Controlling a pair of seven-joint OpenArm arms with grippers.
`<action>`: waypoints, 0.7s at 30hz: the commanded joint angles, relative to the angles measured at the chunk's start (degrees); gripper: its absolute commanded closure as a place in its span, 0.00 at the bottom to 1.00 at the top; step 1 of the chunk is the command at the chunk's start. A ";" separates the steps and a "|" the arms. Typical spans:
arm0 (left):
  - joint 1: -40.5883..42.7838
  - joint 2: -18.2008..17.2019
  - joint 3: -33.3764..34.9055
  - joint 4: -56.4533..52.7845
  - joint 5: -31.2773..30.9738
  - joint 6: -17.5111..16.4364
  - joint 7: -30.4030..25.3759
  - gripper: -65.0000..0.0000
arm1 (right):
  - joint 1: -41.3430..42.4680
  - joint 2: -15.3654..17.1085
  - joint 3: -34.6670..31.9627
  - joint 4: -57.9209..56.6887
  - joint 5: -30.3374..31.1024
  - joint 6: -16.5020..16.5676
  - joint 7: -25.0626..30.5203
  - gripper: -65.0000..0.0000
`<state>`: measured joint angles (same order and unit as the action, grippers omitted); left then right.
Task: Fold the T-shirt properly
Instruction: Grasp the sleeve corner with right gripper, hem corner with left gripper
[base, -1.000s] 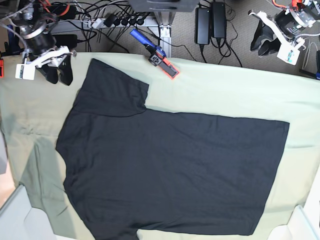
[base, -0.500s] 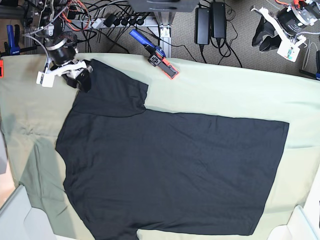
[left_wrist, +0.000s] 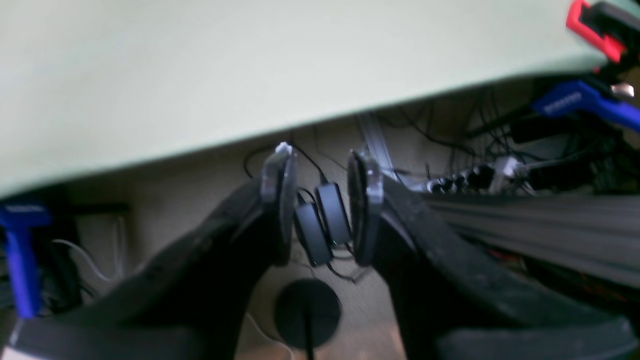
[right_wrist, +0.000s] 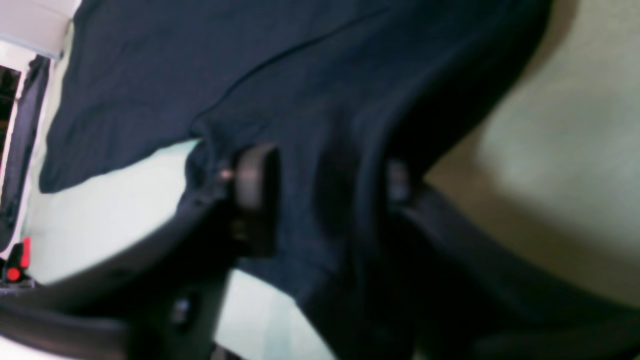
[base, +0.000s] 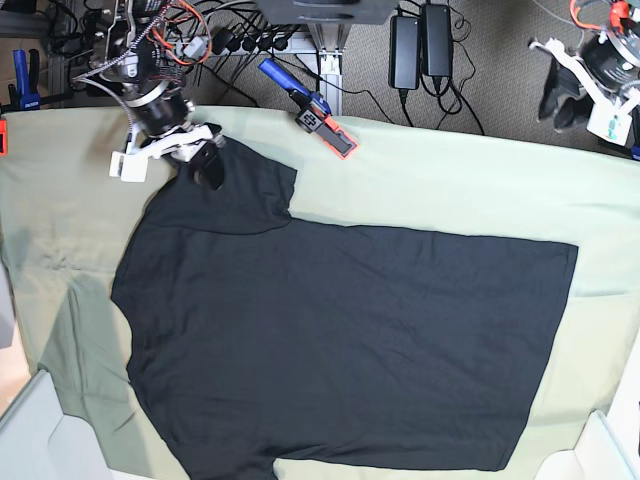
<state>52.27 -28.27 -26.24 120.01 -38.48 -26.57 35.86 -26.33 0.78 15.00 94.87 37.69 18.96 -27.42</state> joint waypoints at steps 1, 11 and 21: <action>-0.57 -1.33 -0.46 0.90 -0.68 0.39 -0.87 0.66 | -0.37 -0.17 -0.35 0.15 -0.98 1.90 -1.97 0.76; -20.09 -5.99 1.73 -16.61 -2.03 0.57 -1.97 0.53 | -0.35 -0.15 -0.35 0.15 -9.49 1.88 -1.90 1.00; -43.06 -6.27 10.69 -44.30 -2.91 0.59 -2.16 0.53 | -0.44 -0.15 -0.35 0.15 -9.46 1.88 -1.95 1.00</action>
<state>9.87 -33.21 -15.16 74.89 -41.06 -25.67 34.59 -26.33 0.60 14.76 94.94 29.98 19.00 -27.27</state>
